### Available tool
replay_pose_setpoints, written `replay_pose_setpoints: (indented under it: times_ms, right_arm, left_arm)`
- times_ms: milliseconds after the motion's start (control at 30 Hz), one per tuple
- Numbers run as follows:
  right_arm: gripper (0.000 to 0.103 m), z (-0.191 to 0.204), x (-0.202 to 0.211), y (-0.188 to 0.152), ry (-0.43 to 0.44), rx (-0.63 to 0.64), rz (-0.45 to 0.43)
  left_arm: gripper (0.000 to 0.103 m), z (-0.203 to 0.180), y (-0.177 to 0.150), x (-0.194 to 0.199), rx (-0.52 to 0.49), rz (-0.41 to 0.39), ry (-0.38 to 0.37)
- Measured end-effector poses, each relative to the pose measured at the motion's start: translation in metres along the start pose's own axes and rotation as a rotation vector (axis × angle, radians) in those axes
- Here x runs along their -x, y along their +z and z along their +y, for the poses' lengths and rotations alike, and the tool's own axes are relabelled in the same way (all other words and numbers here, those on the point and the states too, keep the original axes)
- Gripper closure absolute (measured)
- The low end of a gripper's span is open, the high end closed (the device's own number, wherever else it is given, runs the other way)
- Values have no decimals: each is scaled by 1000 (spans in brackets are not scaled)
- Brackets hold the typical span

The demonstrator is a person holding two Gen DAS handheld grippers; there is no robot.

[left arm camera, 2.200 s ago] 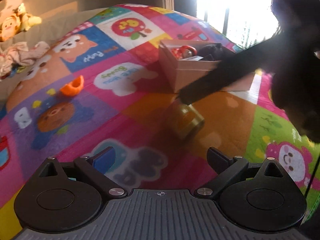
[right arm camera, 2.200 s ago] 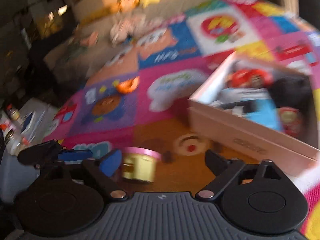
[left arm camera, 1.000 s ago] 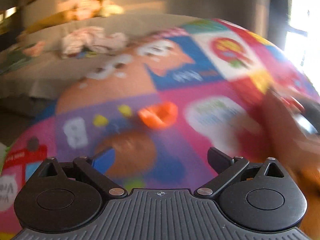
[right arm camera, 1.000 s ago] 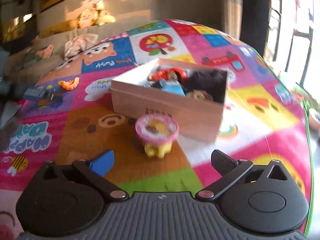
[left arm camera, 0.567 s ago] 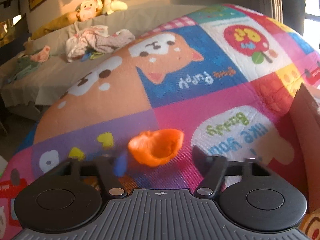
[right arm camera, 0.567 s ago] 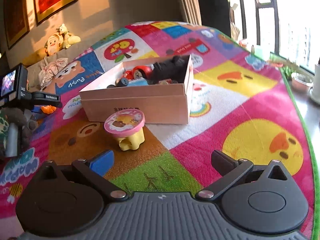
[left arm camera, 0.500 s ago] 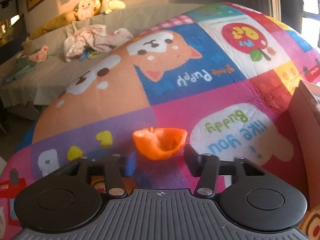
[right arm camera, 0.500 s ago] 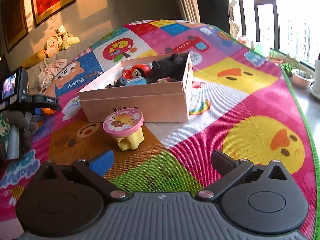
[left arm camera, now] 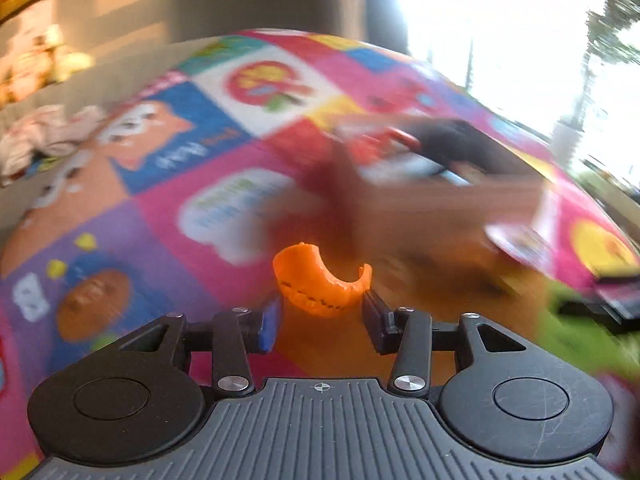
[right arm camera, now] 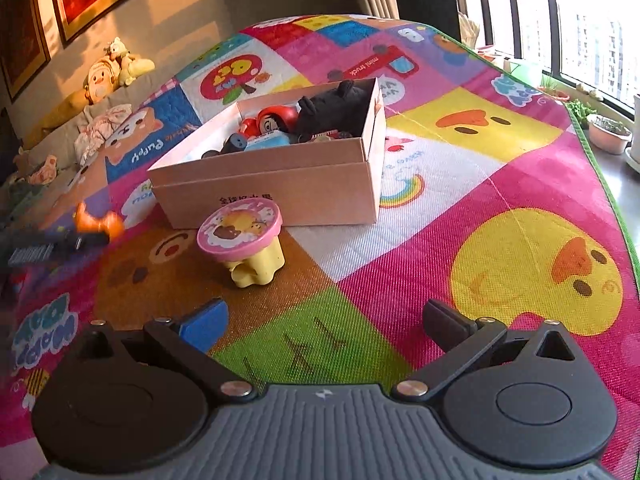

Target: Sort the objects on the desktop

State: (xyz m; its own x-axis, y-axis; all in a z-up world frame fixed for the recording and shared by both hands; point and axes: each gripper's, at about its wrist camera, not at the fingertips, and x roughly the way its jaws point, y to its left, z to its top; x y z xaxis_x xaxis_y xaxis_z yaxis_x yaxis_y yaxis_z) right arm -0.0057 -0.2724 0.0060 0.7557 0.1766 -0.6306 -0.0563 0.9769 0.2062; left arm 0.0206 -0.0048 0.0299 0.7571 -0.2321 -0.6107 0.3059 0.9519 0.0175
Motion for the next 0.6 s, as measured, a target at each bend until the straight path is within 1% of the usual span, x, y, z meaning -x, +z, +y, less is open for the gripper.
replay_pose_setpoints:
  times_ms: [67, 133, 167, 200, 267, 300, 333, 400, 467, 533, 600]
  right_arm:
    - [0, 1, 0, 0, -5, 6, 5]
    - [0, 1, -1, 0, -7, 13, 11]
    - [0, 2, -1, 0, -9, 18, 15]
    - [0, 2, -2, 1, -11, 24, 19]
    - [0, 4, -3, 2, -18, 43, 31]
    - [0, 6, -4, 2, -23, 54, 37]
    - [0, 7, -4, 2, -29, 66, 42]
    - [0, 13, -7, 2, -52, 100, 53]
    - [0, 19, -9, 0, -80, 143, 65]
    - [0, 23, -8, -2, -95, 164, 61]
    - [0, 28, 3, -6, -79, 191, 21]
  left_arm:
    - [53, -16, -12, 7, -36, 10, -34]
    - [51, -27, -22, 11, -61, 19, -53]
    - [46, -31, -26, 11, -69, 23, -57]
    - [43, -33, -30, 11, -74, 26, -57]
    - [35, -36, -36, 12, -78, 33, -38]
    - [33, -36, -37, 11, -80, 35, -22]
    - [27, -34, -38, 10, -80, 34, -9]
    - [22, -30, -37, 9, -80, 30, 21]
    - [14, -26, -36, 8, -78, 28, 51]
    - [10, -23, -37, 7, -65, 29, 67]
    - [10, -20, -37, 7, -49, 32, 61]
